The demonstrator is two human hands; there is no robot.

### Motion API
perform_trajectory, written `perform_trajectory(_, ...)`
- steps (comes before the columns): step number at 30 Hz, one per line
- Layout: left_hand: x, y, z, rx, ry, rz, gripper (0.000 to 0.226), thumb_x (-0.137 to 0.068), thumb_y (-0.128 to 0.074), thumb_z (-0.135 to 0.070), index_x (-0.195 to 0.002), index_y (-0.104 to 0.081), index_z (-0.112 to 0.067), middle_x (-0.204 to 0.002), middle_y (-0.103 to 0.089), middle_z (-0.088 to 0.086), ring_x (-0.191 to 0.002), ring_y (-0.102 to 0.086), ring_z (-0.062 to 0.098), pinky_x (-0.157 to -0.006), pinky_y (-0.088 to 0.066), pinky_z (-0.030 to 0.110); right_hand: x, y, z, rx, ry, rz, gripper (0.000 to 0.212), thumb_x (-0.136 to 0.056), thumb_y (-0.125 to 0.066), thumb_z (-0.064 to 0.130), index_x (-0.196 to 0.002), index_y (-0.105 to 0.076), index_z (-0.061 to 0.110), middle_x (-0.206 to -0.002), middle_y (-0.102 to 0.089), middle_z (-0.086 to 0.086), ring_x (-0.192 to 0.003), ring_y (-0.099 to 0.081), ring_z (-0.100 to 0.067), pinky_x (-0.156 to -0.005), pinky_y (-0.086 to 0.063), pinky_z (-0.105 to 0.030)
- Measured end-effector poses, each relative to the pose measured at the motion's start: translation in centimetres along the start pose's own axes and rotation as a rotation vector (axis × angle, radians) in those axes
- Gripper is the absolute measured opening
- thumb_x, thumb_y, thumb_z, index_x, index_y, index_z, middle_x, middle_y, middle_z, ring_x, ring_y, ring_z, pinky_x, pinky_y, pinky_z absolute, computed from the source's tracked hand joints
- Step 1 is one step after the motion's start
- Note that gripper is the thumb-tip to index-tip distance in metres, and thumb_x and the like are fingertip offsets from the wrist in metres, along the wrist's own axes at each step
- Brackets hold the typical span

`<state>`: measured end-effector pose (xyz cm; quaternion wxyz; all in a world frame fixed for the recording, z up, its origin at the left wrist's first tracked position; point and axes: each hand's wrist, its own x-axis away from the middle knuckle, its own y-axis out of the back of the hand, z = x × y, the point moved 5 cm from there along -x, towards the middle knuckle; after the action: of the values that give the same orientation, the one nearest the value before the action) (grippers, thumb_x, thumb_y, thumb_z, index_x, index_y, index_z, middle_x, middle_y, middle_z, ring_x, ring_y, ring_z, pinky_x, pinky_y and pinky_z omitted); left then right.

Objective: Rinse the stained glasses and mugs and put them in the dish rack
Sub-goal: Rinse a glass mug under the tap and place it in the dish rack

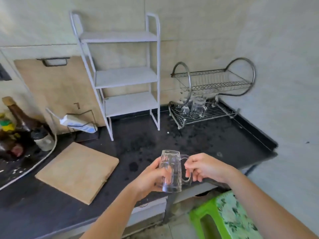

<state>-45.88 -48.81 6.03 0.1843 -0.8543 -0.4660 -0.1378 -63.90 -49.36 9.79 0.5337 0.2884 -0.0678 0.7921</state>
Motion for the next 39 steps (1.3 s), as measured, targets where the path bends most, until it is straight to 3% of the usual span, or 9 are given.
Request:
perform_trajectory(8, -12.4, -2.0, -4.7, -0.282, 0.030, 0.129, 0.046, -0.083, -0.055, 0.006, -0.115, -0.051, -0.027, -0.098, -0.061, -0.007, -0.078, -0.060, -0.003, -0.064, -0.045, 0.009, -3.4, 9.3, -1.0, 0.336, 0.016, -0.347, 0.016, -0.095, -0.052, 0.018, -0.083, -0.059, 0.011, -0.081, -0.072, 0.000, -0.059, -0.064, -0.016, -0.065, -0.055, -0.030)
perform_trajectory(12, -18.7, -2.3, -6.6, -0.377, 0.018, 0.099, 0.065, -0.074, -0.066, -0.009, -0.132, -0.048, -0.031, -0.138, -0.051, 0.003, -0.126, -0.048, 0.019, -0.093, -0.048, 0.027, -4.7, 13.2, -2.2, 0.328, -0.018, -0.546, 0.017, -0.092, -0.053, 0.016, -0.080, -0.058, 0.004, -0.084, -0.070, -0.012, -0.058, -0.060, -0.021, -0.062, -0.054, -0.034)
perform_trajectory(14, -21.3, -1.6, -7.5, -0.474, 0.039, -0.004, 0.067, -0.084, -0.063, -0.012, -0.145, -0.038, -0.027, -0.149, -0.039, 0.005, -0.130, -0.044, 0.019, -0.084, -0.045, 0.026, -5.6, 15.0, -2.7, 0.258, -0.046, -0.645, 0.019, -0.091, -0.053, 0.014, -0.080, -0.056, -0.001, -0.082, -0.068, -0.018, -0.056, -0.059, -0.023, -0.061, -0.053, -0.037)
perform_trajectory(18, -26.0, -0.2, -9.5, -0.644, 0.010, -0.168, 0.054, -0.094, -0.053, -0.020, -0.146, -0.036, -0.022, -0.104, -0.063, 0.000, -0.065, -0.056, 0.009, -0.059, -0.047, 0.025, -7.4, 18.7, -2.9, 0.172, -0.089, -0.791, 0.022, -0.094, -0.052, 0.019, -0.081, -0.056, 0.002, -0.069, -0.062, -0.007, -0.057, -0.061, -0.022, -0.062, -0.053, -0.034)
perform_trajectory(21, -29.0, 0.6, -10.4, -0.740, 0.002, -0.232, 0.052, -0.097, -0.048, -0.022, -0.147, -0.035, -0.021, -0.103, -0.067, 0.005, -0.056, -0.053, 0.013, -0.047, -0.040, 0.024, -9.2, 22.0, -3.2, 0.158, -0.104, -0.857, 0.024, -0.096, -0.049, 0.021, -0.087, -0.056, 0.000, -0.071, -0.063, -0.009, -0.059, -0.060, -0.021, -0.063, -0.052, -0.034)
perform_trajectory(24, -32.4, 1.2, -10.9, -0.869, -0.016, -0.263, 0.054, -0.098, -0.046, -0.025, -0.149, -0.031, -0.021, -0.146, -0.045, 0.005, -0.097, -0.064, 0.024, -0.071, -0.054, 0.033, -11.6, 25.7, -3.3, 0.201, -0.097, -0.895, 0.026, -0.098, -0.047, 0.024, -0.082, -0.053, 0.005, -0.073, -0.064, -0.012, -0.069, -0.065, -0.029, -0.066, -0.049, -0.036)
perform_trajectory(27, -35.4, 1.1, -11.4, -0.995, -0.001, -0.259, 0.056, -0.100, -0.041, -0.026, -0.152, -0.022, -0.018, -0.161, -0.012, 0.004, -0.141, -0.032, 0.025, -0.107, -0.040, 0.036, -14.6, 29.6, -3.2, 0.219, -0.070, -0.907, 0.025, -0.098, -0.046, 0.023, -0.079, -0.049, 0.007, -0.074, -0.063, -0.013, -0.075, -0.065, -0.034, -0.063, -0.042, -0.034)
perform_trajectory(31, -39.0, 0.7, -11.2, -1.179, 0.062, -0.255, 0.060, -0.104, -0.029, -0.031, -0.153, -0.006, -0.006, -0.162, 0.003, 0.007, -0.149, 0.003, 0.024, -0.121, -0.012, 0.036, -18.7, 34.2, -2.5, 0.244, -0.032, -0.902, 0.028, -0.099, -0.044, 0.024, -0.077, -0.044, 0.007, -0.074, -0.059, -0.014, -0.078, -0.063, -0.036, -0.058, -0.034, -0.033)
perform_trajectory(39, -40.8, 1.0, -8.7, -1.362, 0.213, -0.314, 0.070, -0.102, -0.024, -0.041, -0.151, 0.011, -0.006, -0.159, 0.022, 0.009, -0.146, 0.020, 0.024, -0.121, -0.004, 0.039, -25.4, 38.5, -1.9, 0.230, 0.016, -0.873, 0.028, -0.100, -0.045, 0.023, -0.076, -0.041, 0.008, -0.067, -0.053, -0.006, -0.061, -0.049, -0.025, -0.057, -0.033, -0.034)
